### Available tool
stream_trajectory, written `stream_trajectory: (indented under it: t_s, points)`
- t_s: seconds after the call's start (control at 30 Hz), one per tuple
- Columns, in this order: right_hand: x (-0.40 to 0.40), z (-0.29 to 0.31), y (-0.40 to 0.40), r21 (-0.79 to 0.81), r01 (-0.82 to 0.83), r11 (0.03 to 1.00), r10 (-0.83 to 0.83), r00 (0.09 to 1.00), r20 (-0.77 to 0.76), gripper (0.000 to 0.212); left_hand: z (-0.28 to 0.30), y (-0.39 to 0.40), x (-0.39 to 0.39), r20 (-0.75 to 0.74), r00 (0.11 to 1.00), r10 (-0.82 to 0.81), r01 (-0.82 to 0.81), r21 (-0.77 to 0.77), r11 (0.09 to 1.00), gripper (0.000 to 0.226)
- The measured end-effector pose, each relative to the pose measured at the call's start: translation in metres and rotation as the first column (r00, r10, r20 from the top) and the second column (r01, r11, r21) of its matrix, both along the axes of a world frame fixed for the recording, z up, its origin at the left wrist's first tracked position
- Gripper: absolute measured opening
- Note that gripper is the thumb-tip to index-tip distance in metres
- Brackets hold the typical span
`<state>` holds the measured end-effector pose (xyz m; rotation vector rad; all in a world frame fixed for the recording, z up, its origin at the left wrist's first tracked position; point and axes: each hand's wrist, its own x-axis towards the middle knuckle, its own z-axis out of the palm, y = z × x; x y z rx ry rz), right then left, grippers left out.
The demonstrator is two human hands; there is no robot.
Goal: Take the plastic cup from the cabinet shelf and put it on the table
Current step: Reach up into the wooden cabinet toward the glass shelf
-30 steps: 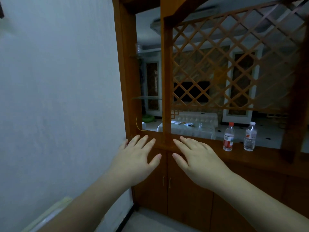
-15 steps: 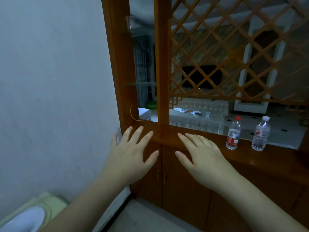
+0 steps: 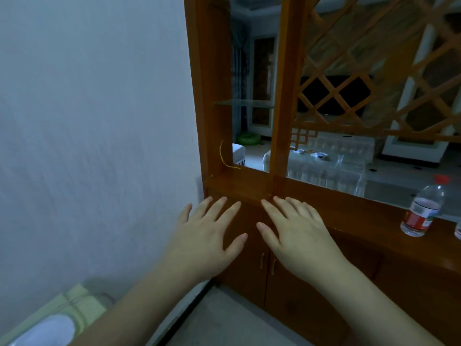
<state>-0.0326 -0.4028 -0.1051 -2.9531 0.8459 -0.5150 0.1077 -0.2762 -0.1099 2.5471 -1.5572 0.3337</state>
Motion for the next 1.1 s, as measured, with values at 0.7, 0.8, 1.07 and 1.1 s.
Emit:
stream_trajectory:
  t_s: [0.7, 0.8, 1.07, 1.1]
  points:
    - [0.214, -0.011, -0.114, -0.054, 0.051, 0.997, -0.052, 0.999, -0.013, 0.059, -0.013, -0.132, 0.226, 0.039, 0.999, -0.034, 0.038, -0.111, 0.993, 0.066]
    - [0.232, -0.008, -0.153, -0.071, 0.032, 0.997, -0.033, 0.999, -0.013, 0.058, -0.009, -0.167, 0.240, 0.052, 0.998, -0.027, 0.033, -0.119, 0.992, 0.067]
    - [0.280, 0.018, -0.245, -0.131, -0.021, 0.991, 0.036, 0.993, 0.115, 0.055, 0.010, -0.248, 0.278, 0.092, 0.996, 0.017, -0.004, -0.134, 0.991, 0.065]
    - [0.287, 0.020, -0.254, -0.135, -0.027, 0.990, 0.043, 0.993, 0.113, 0.055, 0.010, -0.255, 0.284, 0.082, 0.996, 0.027, -0.015, -0.139, 0.990, 0.064]
